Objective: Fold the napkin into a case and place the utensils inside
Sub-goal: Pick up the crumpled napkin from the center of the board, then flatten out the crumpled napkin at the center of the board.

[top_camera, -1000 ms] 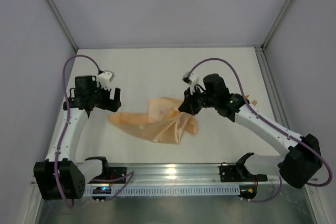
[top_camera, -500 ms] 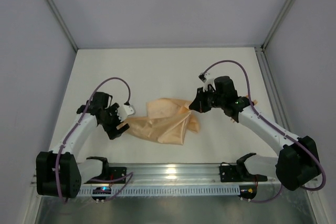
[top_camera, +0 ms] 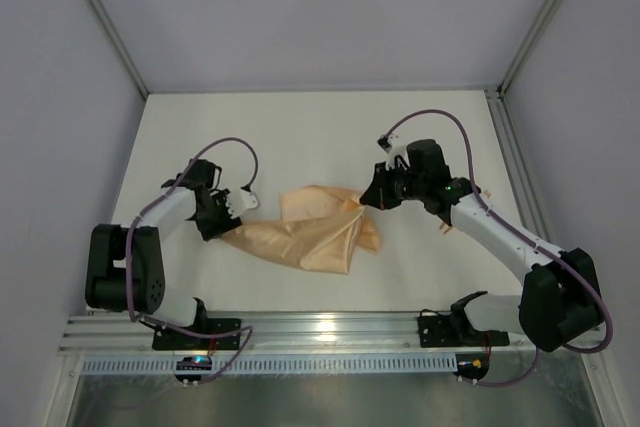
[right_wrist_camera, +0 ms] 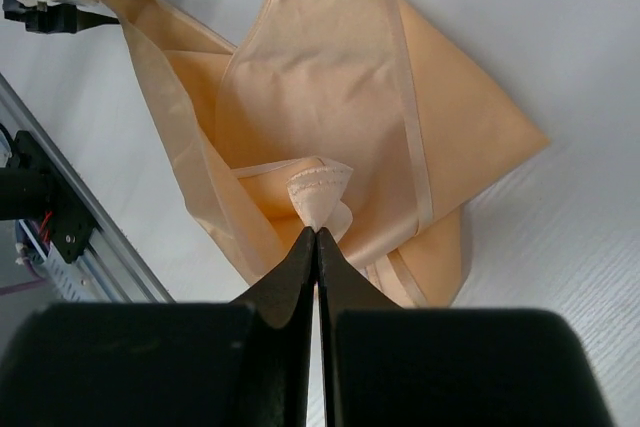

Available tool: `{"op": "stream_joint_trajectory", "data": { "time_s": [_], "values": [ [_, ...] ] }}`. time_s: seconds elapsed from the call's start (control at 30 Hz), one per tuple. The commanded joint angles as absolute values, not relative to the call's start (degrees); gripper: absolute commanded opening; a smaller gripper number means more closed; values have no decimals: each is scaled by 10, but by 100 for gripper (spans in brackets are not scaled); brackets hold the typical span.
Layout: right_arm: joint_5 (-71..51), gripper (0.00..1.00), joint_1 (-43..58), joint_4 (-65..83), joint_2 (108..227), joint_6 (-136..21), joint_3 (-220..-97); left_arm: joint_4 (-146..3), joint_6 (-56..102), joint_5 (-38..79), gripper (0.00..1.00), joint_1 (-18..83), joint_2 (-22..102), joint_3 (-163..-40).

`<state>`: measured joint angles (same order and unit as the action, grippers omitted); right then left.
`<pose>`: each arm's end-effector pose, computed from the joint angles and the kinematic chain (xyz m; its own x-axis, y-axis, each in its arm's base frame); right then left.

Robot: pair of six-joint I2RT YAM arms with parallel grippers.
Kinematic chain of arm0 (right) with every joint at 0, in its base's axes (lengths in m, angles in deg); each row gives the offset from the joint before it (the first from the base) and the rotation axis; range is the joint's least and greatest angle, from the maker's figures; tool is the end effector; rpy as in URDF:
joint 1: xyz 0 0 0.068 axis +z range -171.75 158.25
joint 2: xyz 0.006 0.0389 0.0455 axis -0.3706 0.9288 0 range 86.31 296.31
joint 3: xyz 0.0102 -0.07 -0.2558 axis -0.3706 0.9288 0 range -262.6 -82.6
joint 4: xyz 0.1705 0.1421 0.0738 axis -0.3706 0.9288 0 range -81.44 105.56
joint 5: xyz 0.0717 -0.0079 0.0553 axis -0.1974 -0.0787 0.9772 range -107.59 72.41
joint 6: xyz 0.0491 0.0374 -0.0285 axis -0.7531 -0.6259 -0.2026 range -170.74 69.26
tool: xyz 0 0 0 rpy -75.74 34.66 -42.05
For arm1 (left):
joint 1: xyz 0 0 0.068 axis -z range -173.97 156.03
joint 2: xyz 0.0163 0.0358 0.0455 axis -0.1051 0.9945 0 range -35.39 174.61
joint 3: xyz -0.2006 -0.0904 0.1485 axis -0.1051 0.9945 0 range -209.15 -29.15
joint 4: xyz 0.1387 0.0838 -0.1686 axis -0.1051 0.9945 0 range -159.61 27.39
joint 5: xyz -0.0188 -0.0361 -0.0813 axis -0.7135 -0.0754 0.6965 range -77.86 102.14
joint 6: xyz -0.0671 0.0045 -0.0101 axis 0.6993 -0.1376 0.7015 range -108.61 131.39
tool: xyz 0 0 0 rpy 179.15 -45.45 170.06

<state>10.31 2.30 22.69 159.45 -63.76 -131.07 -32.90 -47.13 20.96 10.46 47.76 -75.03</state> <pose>0.2285 0.1300 0.2469 -0.7137 -0.1005 -0.6932 -0.5464 0.6990 0.4613 0.2311 -0.0263 0.1624 -0.3994 0.8762 -0.2698 0.8791 0.4495 0.1584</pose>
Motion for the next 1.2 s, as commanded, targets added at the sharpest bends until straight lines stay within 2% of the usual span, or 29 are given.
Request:
{"op": "stream_joint_trajectory", "data": {
  "time_s": [0.0, 0.03, 0.1, 0.13, 0.27, 0.4, 0.47, 0.5, 0.53, 0.63, 0.77, 0.83, 0.97, 1.0, 1.17],
  "values": [
    [112, 3, 6, 223, 1586, -628, -1346, -325, -507, 182, 53, 96, 505, -761],
    [112, 3, 2, 224, 1589, -631, -1352, -319, -507, 181, 45, 93, 507, -761],
    [114, 3, -6, 224, 1604, -639, -1378, -313, -496, 192, 8, 91, 494, -769],
    [117, 3, -14, 224, 1614, -649, -1395, -314, -478, 209, 0, 90, 486, -777],
    [97, 3, -23, 243, 1698, -678, -1552, -340, -347, 242, 0, 88, 435, -894],
    [60, 3, -30, 266, 1765, -688, -1829, -344, -193, 199, 0, 89, 404, -1057],
    [31, 3, -37, 282, 1789, -690, -1922, -323, -167, 155, 0, 88, 406, -1167],
    [19, 3, -40, 289, 1796, -690, -2008, -310, -156, 139, 0, 88, 409, -1203],
    [10, 3, -43, 296, 1803, -689, -2046, -310, -145, 128, 0, 89, 410, -1257],
    [-17, 3, -51, 295, 1804, -684, -2111, -336, -150, 78, 0, 89, 405, -1312],
    [-24, 3, -61, 269, 1766, -671, -2062, -335, -173, 62, 0, 88, 405, -1340],
    [-23, 3, -61, 268, 1736, -658, -1993, -328, -186, 83, 0, 88, 397, -1327],
    [-4, 3, -61, 217, 1656, -654, -1788, -342, -235, 108, 0, 88, 348, -1169],
    [1, 3, -62, 203, 1638, -658, -1687, -345, -252, 107, 0, 89, 336, -1134],
    [1, 3, -58, 129, 1530, -697, -1399, -353, -279, 113, 0, 88, 270, -905]
  ]
}}
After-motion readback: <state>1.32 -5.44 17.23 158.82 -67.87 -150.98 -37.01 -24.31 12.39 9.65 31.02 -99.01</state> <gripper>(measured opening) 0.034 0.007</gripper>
